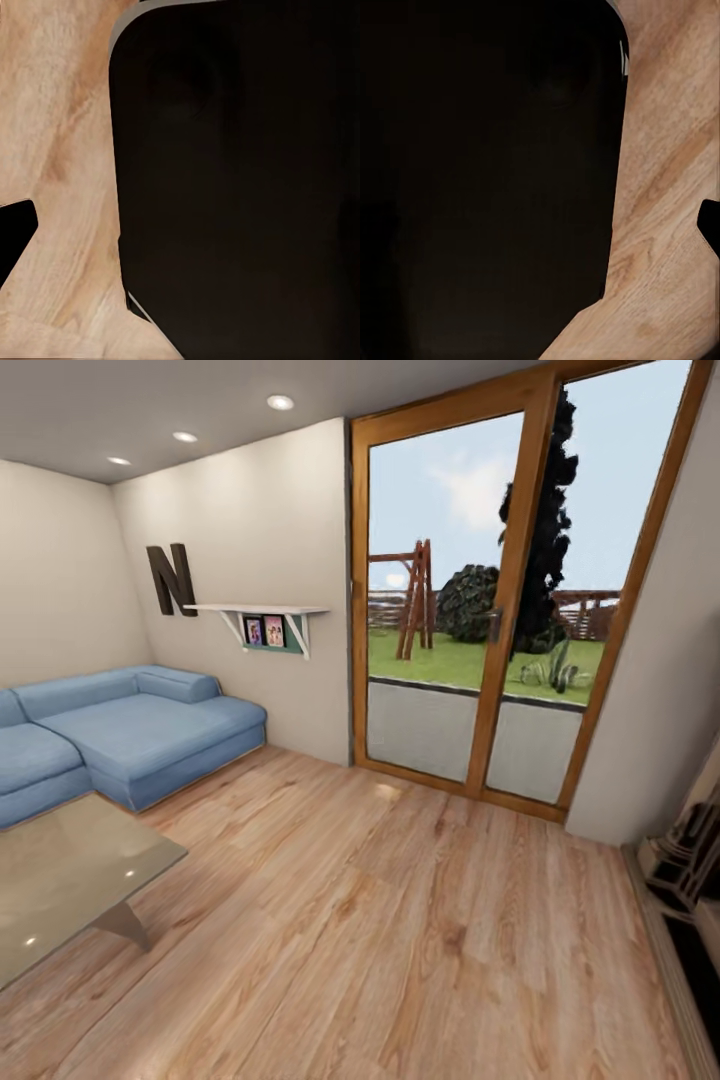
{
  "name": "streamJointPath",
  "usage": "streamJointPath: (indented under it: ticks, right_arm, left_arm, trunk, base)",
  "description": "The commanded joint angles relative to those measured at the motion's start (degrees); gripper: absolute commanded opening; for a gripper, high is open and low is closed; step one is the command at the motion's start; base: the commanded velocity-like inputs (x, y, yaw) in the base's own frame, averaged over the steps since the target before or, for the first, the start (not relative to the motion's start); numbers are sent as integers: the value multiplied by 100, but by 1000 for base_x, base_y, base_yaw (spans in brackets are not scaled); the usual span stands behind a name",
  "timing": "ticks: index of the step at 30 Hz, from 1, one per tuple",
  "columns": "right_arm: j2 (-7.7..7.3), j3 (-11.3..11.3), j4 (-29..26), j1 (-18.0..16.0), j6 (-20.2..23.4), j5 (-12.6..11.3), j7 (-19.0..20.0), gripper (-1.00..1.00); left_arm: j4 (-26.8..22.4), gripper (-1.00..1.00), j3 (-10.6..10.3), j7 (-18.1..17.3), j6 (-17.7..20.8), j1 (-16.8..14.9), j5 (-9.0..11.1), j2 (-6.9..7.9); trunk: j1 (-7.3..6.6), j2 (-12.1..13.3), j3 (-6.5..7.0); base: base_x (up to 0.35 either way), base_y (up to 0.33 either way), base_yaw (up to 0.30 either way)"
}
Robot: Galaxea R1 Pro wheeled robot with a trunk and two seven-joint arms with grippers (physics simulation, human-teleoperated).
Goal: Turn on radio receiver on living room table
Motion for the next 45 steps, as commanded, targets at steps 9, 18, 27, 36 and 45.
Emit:
streamJointPath:
  ticks: [9,18,27,36,45]
  right_arm:
    - [1,0,0,-3,0,0,0,100]
    - [-1,0,0,-1,0,0,0,100]
    - [-1,0,0,-2,0,0,0,100]
    - [-1,0,0,-3,0,-2,0,100]
    - [-1,-9,0,-2,2,-9,0,100]
  left_arm:
    - [-5,100,0,0,0,-1,2,0]
    - [-1,100,0,0,0,-1,3,1]
    - [-3,100,-1,0,0,1,3,0]
    - [-3,100,0,0,0,0,3,2]
    - [-774,100,62,-3,-307,-3,24,-73]
  trunk:
    - [0,0,0]
    - [0,0,0]
    - [0,0,0]
    - [0,0,0]
    - [0,0,0]
  base:
    - [0,0,274]
    - [0,0,274]
    - [0,0,274]
    - [0,0,274]
    - [0,0,274]
